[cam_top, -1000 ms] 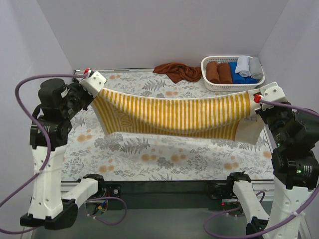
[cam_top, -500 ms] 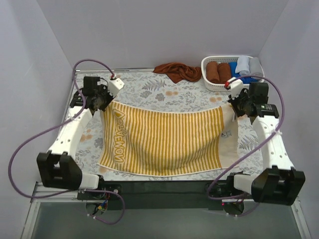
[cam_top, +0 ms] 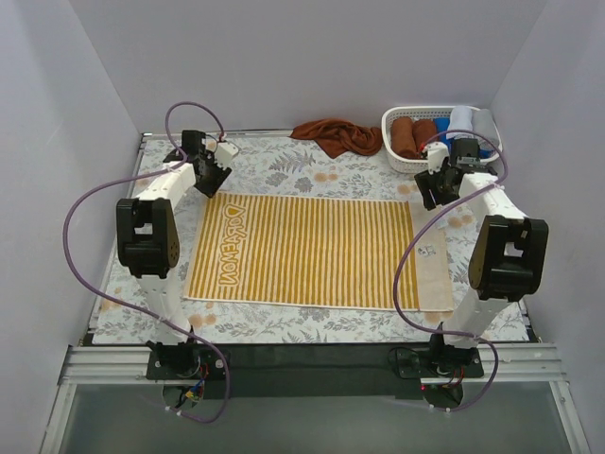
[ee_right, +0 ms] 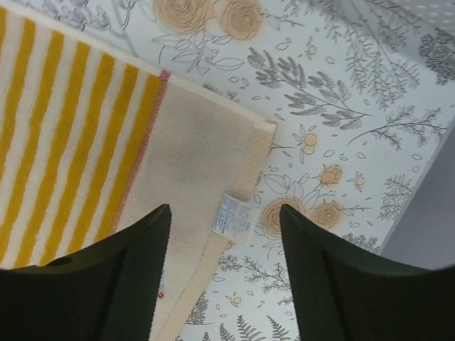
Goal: Roll the towels
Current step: Flatten the towel
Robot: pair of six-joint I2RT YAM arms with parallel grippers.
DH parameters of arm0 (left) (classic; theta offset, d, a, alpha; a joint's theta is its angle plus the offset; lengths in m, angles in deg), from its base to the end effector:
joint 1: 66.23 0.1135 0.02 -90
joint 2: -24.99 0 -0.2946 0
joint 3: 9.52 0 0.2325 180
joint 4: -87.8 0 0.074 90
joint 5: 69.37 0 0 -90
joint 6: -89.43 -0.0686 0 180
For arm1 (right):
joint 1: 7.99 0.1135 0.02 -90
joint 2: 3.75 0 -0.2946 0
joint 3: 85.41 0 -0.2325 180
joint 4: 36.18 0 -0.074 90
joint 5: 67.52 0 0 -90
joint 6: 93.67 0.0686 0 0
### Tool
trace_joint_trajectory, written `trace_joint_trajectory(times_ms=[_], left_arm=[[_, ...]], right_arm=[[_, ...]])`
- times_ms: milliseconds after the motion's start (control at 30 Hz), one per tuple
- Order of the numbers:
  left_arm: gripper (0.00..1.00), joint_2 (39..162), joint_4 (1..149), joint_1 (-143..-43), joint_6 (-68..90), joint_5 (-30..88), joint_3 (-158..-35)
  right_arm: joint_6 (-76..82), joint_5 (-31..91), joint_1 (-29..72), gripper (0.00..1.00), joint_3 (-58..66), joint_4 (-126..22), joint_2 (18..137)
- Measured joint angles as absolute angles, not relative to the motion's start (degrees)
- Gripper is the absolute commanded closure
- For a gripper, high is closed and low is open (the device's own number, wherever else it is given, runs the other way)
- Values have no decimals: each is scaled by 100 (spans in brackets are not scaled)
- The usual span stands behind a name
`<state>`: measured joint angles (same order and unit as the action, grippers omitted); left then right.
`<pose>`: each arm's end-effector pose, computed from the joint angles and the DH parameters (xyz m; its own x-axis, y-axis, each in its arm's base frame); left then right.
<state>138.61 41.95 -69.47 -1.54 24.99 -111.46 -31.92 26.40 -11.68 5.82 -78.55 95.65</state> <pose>0.4412 -0.0302 0.2162 -0.8406 0.0645 -0.5379 0.1113 0.9923 -0.0550 0.3819 -0.0199 0.2475 -0.7130 -0.4272 -0.5560 -0.3568 0.9037 -0.2368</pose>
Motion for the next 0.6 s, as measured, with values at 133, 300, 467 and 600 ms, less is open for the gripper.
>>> trace_joint_trajectory(times_ms=[133, 300, 467, 600], left_arm=[[54, 13970, 3935, -6626, 147, 2759, -11543], [60, 13356, 3531, -6237, 154, 3330, -11303], [70, 12403, 3045, -6290, -74, 4197, -10599], [74, 12445, 2940, -6405, 1, 4669, -10540]], right_arm=[[-3079, 2509, -1284, 42, 202, -7967, 9582], [-3223, 2572, -1450, 55, 149, -8454, 8964], [-3363, 2856, -1472, 58, 621, -9154, 8127], [-3387, 3042, -1456, 59, 1227, -9538, 7980]])
